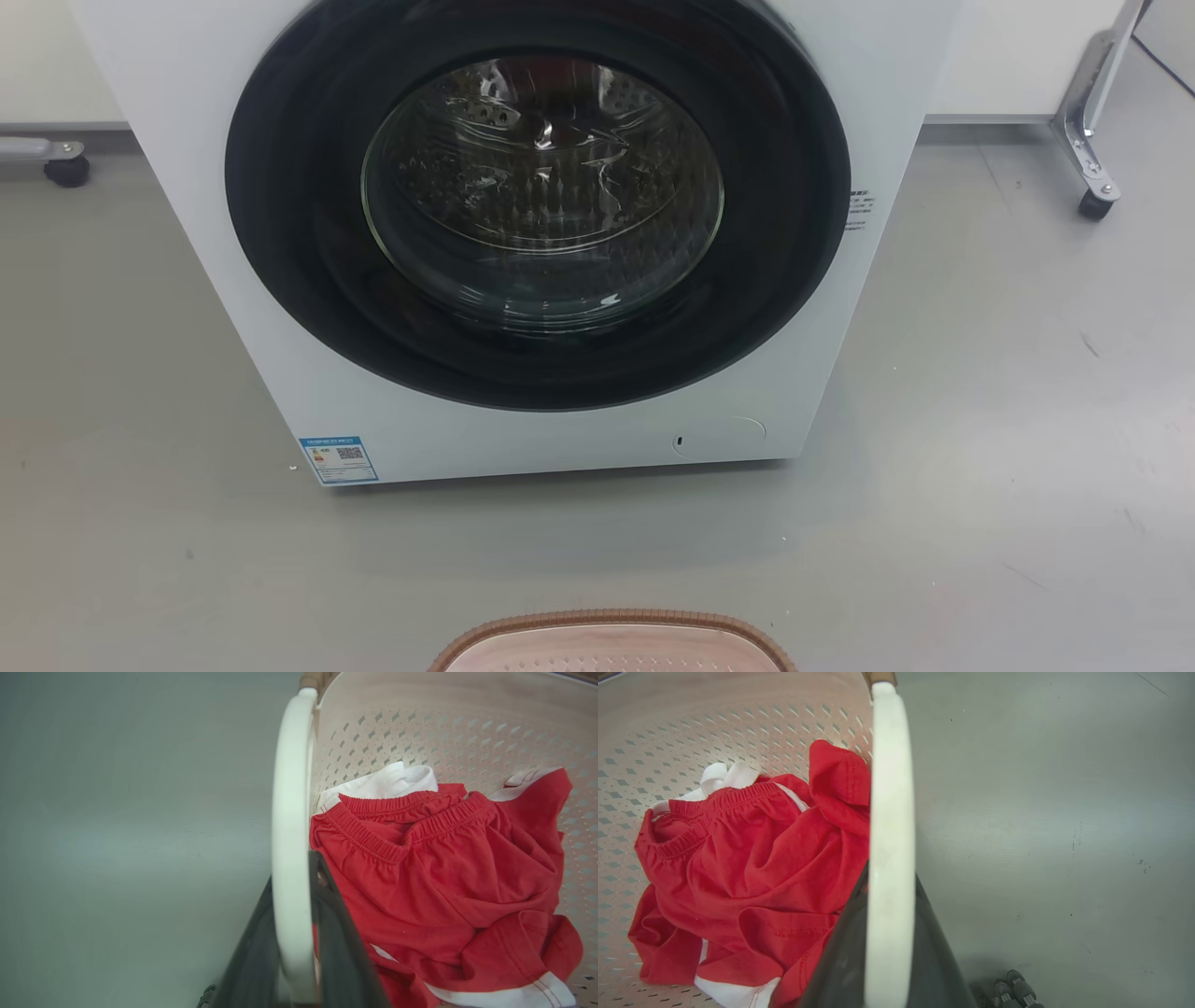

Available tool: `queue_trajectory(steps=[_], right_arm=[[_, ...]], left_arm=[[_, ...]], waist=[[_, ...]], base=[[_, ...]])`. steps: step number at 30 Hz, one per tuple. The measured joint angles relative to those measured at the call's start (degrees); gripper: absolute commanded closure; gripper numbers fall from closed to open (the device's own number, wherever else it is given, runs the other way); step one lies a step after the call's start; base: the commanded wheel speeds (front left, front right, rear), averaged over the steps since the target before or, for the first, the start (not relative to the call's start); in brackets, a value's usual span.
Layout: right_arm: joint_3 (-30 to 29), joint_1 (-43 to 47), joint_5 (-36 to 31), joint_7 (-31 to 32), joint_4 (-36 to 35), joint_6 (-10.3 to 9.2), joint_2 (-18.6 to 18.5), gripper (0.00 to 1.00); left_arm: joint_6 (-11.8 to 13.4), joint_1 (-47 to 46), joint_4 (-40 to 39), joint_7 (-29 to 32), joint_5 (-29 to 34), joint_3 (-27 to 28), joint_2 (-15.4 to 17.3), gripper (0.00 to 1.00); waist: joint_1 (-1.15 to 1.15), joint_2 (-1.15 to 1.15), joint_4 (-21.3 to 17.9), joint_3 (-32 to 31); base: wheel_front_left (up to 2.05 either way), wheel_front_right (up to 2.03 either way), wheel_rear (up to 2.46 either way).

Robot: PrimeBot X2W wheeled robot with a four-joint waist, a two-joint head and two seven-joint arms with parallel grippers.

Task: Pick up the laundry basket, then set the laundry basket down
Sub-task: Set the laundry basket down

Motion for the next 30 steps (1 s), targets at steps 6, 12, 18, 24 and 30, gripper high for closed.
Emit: queue_trajectory(steps=[6, 12, 18, 24, 30], right_arm=[[0.18, -0.51, 0.31, -0.47, 0.11, 0.00, -0.01, 1.00], [0.14, -2.76, 0.62, -0.58, 0.14, 0.00, -0.11, 1.00], [-0.18, -6.56, 1.03, -1.09, 0.62, 0.00, -0.24, 1.00], [-0.76, -11.98, 1.02, -1.75, 1.43, 0.00, -0.35, 1.00], [-1.48, -17.20, 1.00, -2.60, 1.99, 0.00, -0.35, 1.00]], left_arm=[[0.24, -0.29, -0.49, 0.00, -0.37, -0.21, 0.05, 1.00], [0.66, -2.10, -1.07, -0.07, -0.60, -0.21, 0.19, 1.00], [1.15, -5.48, -1.87, -0.08, -2.04, -0.16, 0.26, 1.00], [1.19, -10.69, -2.15, -0.25, -2.07, 0.29, 0.30, 1.00], [1.24, -15.48, -2.25, -0.58, -2.00, 1.32, 0.64, 1.00]], waist=[[0.00, 0.00, 0.11, 1.18], [0.00, 0.00, 0.14, 3.20], [0.00, 0.00, 0.15, 5.92], [0.01, 0.00, 0.22, 9.48], [0.02, 0.00, 0.35, 13.78]], base=[[0.00, 0.00, 0.00], [0.00, 0.00, 0.00], [0.00, 0.00, 0.00], [0.00, 0.00, 0.00], [0.00, 0.00, 0.00]])
